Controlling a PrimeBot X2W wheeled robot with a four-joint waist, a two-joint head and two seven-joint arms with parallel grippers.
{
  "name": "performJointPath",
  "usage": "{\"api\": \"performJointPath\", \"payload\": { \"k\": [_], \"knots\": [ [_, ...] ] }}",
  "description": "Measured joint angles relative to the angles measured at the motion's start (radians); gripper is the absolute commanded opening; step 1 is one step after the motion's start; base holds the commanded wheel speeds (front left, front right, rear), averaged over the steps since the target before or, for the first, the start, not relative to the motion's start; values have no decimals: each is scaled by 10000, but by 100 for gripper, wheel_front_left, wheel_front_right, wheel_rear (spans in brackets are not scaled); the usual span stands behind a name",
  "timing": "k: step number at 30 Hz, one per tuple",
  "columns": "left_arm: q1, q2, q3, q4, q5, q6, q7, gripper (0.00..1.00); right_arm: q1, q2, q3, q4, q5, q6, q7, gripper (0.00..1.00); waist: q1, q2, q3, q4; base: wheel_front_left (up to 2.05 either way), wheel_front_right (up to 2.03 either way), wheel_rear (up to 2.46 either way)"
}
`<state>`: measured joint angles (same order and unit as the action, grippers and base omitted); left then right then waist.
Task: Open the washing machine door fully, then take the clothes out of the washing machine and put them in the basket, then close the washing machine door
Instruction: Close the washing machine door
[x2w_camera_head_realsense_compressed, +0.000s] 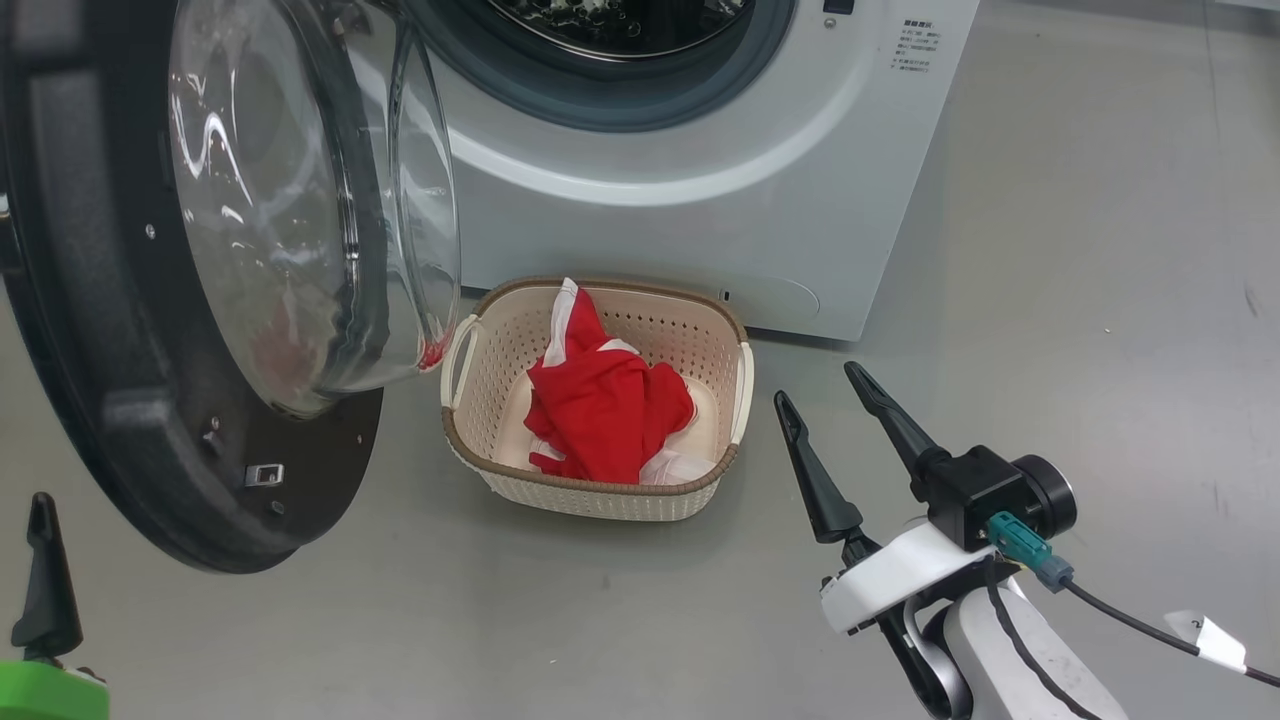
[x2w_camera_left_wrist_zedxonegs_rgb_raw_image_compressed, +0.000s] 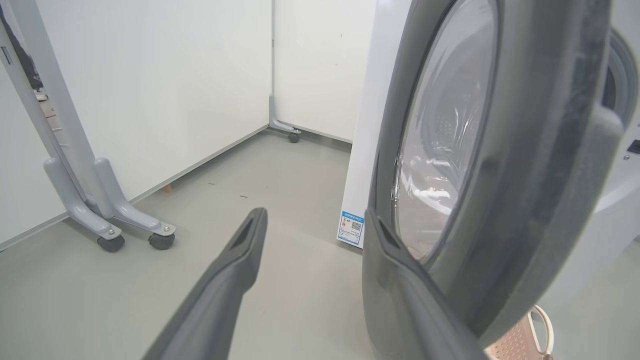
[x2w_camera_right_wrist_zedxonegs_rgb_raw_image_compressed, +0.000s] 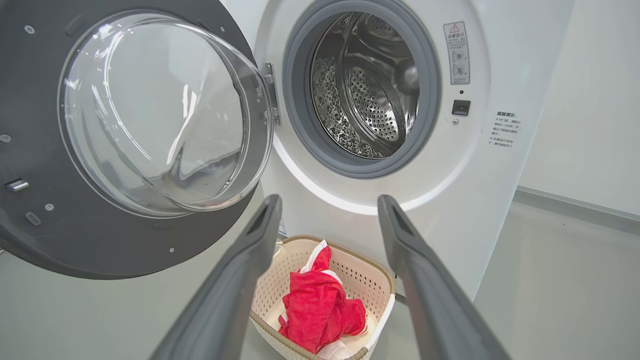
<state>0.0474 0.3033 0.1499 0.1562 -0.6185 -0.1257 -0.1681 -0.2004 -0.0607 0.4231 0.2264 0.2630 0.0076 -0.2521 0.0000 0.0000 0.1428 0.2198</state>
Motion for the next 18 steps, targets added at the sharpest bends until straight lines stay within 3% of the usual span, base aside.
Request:
{"api": "performJointPath", "payload": {
  "k": [18],
  "knots": [
    [0, 238, -272, 336, -2, 0, -316, 100, 54, 2, 33, -2, 8, -2, 0, 100, 0, 0, -66, 25, 0, 0, 0]
  ]
}}
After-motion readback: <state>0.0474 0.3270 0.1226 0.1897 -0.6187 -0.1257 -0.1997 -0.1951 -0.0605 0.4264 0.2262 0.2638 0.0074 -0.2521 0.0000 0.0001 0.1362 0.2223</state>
